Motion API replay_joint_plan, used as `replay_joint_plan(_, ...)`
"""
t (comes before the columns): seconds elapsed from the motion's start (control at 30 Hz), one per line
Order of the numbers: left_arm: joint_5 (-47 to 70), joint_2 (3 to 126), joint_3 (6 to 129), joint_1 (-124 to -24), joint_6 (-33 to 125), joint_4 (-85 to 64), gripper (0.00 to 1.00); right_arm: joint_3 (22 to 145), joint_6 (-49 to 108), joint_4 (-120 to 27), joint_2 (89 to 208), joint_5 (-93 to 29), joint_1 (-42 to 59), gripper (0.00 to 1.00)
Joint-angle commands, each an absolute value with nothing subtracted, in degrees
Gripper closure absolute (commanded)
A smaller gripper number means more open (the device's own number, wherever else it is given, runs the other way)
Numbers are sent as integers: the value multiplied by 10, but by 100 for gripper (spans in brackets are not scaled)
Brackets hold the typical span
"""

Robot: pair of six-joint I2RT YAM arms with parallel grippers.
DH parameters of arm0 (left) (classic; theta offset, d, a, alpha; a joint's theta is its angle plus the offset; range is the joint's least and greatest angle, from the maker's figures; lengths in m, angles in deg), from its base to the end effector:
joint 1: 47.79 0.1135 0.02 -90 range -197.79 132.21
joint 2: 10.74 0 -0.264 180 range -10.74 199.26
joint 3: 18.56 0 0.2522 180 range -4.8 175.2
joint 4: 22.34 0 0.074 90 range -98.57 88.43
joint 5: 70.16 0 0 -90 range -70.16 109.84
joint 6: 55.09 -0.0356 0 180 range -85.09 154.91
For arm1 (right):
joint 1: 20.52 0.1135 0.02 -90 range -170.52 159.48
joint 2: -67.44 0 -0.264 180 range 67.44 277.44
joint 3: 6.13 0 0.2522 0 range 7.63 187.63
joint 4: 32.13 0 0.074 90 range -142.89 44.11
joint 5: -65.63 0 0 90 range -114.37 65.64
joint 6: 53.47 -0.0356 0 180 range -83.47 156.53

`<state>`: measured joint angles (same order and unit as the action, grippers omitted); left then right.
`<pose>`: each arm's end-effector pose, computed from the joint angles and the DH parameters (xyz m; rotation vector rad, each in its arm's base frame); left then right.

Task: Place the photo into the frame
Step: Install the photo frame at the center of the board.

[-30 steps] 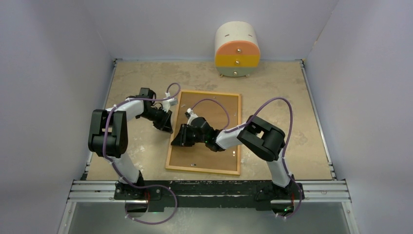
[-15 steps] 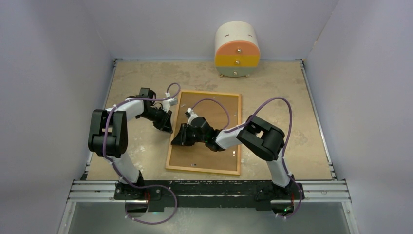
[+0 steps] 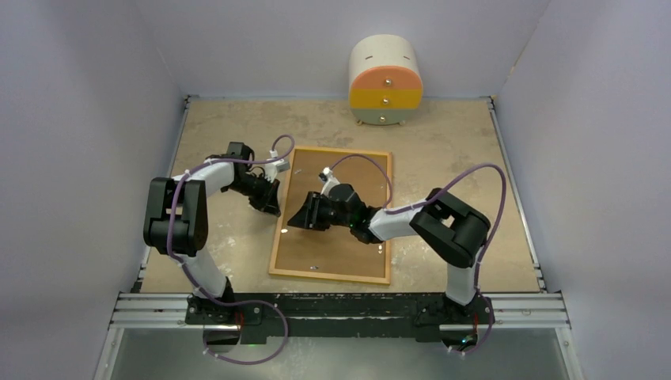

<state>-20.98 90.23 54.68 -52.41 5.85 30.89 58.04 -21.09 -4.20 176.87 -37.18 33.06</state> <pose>0.3065 -0.0481 0.1556 0.8552 2.5523 -0.9334 0.2247 0.3178 0.1509 -0.1026 2.1751 1.4546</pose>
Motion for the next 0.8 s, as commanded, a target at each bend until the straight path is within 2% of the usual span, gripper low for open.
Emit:
replay_joint_plan(0.0,-196,907,550,-541,30,285,97,564,-208,-34,1742,-357,327,53)
replay_joint_plan(0.2,-191,912,549,-542,30,283,99,582,-222,-13,1790,-364,336,52)
replay_joint_plan(0.4,-190,912,550,-545,30,282,100,616,-225,-14,1830,-377,346,56)
replay_joint_plan(0.77,-187,915,553,-552,36,281,100,624,-234,-18,1843,-401,350,58)
